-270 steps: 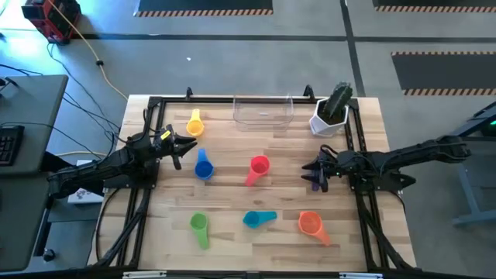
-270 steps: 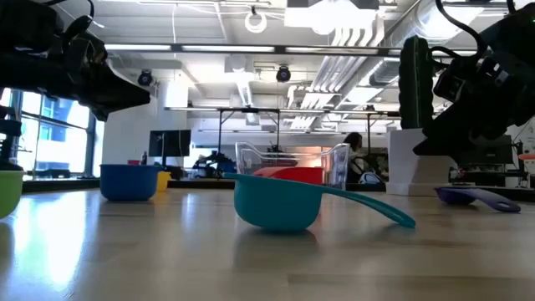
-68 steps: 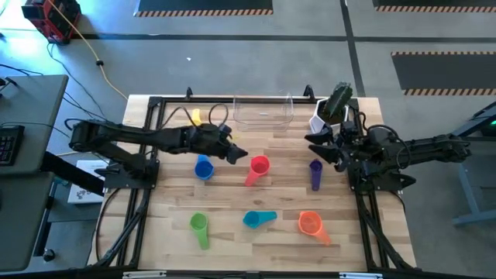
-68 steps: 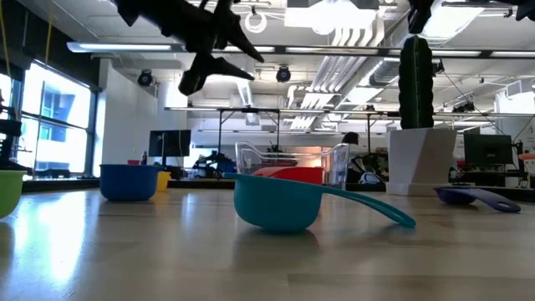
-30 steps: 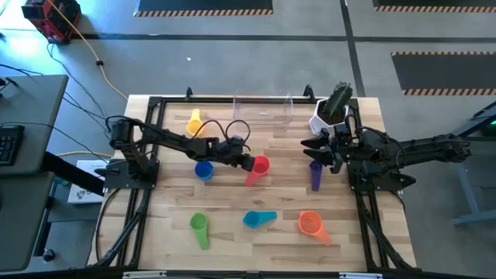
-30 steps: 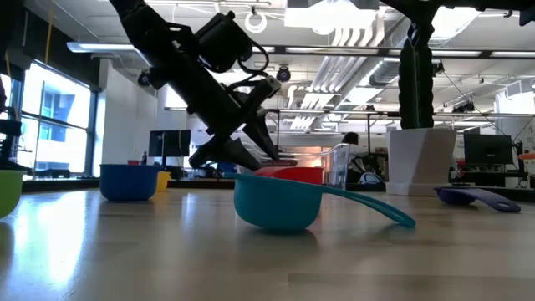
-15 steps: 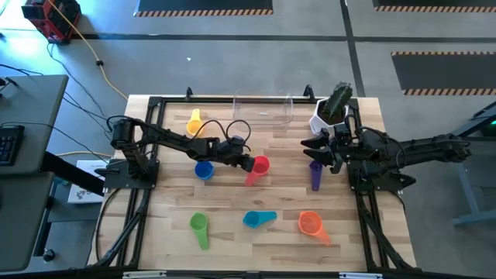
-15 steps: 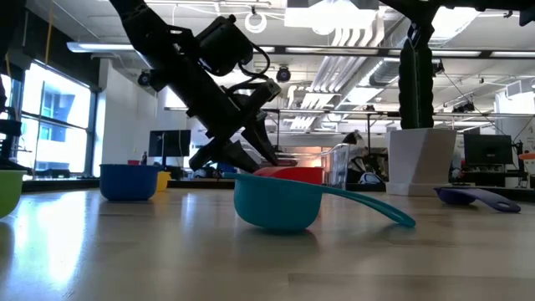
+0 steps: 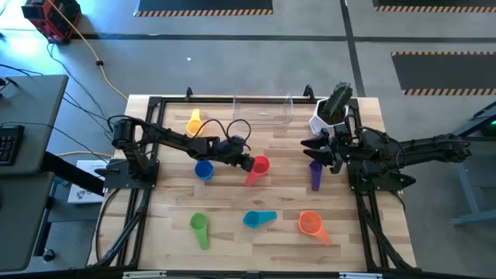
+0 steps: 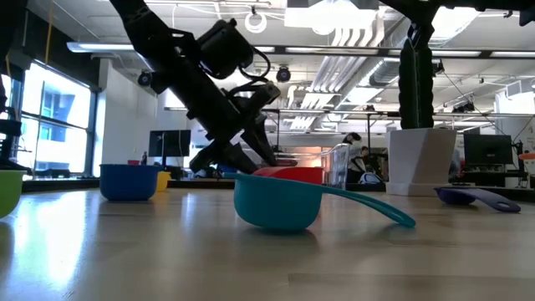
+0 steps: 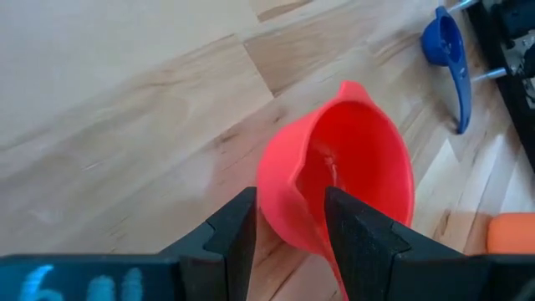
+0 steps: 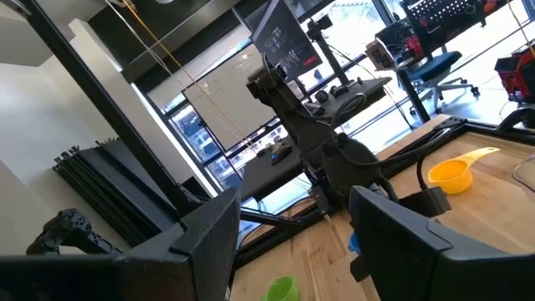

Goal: Nest measuring cups in basket
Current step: Stack the red measuring cup on top of the orange measuring cup

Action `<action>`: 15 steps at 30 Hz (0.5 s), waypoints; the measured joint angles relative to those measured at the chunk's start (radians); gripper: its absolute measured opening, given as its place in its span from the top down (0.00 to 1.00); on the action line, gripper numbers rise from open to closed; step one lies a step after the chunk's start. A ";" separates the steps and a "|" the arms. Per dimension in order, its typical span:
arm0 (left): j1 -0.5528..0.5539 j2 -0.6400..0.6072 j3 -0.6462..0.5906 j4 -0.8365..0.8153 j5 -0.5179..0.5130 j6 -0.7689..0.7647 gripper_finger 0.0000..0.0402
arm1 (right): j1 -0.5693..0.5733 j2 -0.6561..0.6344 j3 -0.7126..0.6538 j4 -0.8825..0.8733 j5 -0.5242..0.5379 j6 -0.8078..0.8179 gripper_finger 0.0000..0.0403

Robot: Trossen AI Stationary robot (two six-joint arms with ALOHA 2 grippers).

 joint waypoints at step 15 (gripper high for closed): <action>0.007 0.060 0.065 0.023 0.026 0.058 0.68 | 0.000 0.000 0.000 -0.008 0.001 0.044 0.46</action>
